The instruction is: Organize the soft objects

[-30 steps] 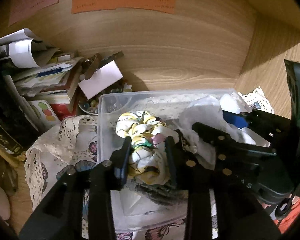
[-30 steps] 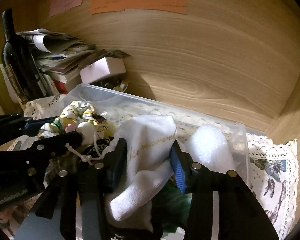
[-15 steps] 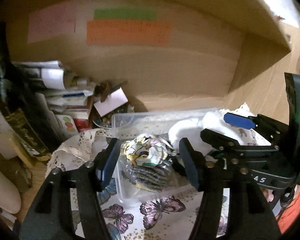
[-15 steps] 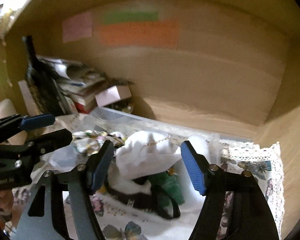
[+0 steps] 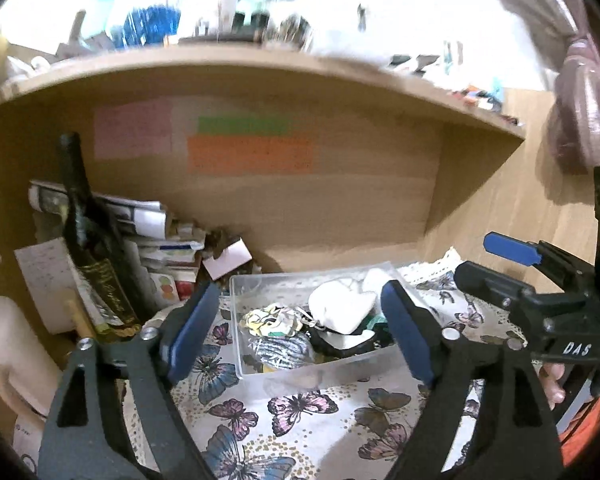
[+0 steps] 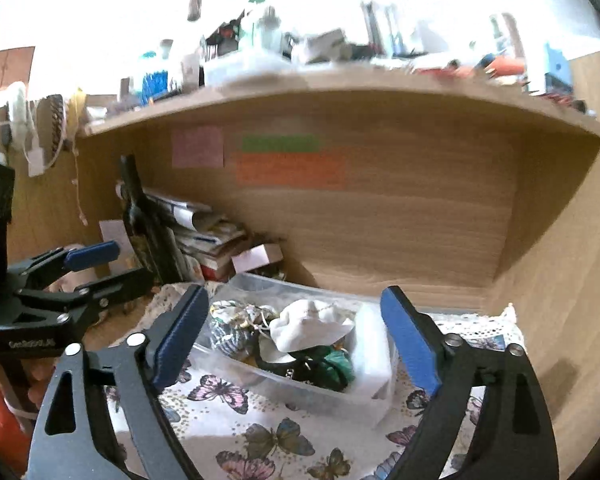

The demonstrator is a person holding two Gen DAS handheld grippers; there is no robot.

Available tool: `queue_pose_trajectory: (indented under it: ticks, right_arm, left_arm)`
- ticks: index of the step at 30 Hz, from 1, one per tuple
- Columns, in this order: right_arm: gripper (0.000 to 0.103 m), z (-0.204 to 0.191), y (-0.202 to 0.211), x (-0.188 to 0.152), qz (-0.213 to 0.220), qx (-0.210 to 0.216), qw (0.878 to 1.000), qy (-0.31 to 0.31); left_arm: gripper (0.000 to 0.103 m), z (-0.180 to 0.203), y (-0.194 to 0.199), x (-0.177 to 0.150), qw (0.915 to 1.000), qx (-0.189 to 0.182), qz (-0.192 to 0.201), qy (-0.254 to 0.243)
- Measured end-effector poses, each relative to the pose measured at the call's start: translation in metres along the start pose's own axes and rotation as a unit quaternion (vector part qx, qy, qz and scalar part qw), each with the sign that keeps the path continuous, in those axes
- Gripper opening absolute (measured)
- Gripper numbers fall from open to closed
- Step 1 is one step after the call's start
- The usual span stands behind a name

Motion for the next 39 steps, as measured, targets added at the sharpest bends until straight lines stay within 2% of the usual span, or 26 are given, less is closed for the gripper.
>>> queue_pose_trajectory:
  ticks: [5,14,39]
  right_arm:
    - [0.102,-0.004,0.024,-0.002,0.027,-0.014,1.000,-0.005]
    - [0.103,-0.015,0.051,-0.008,0.044,-0.026,0.999,0.003]
    - [0.103,-0.014,0.044,-0.015,0.037,-0.024,0.999,-0.015]
  left_arm:
    - [0.097,0.009,0.031,-0.004,0.9993,0.009,0.036,-0.010]
    - [0.101,0.016,0.052,-0.013,0.9988,0.003,0.049,-0.007]
    - [0.102,0.017,0.052,-0.020,0.9991,0.005,0.043,-0.001]
Point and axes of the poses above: each gripper's, at about its wrist camera, not at the fingertips, and y roughly against the way its jaws point, z to its right, x to its top, the point moved 4 cm from there along -y, roughly the way its jaws point, and after that the axes turned 5 degrees about y, right-handed, at the moved point
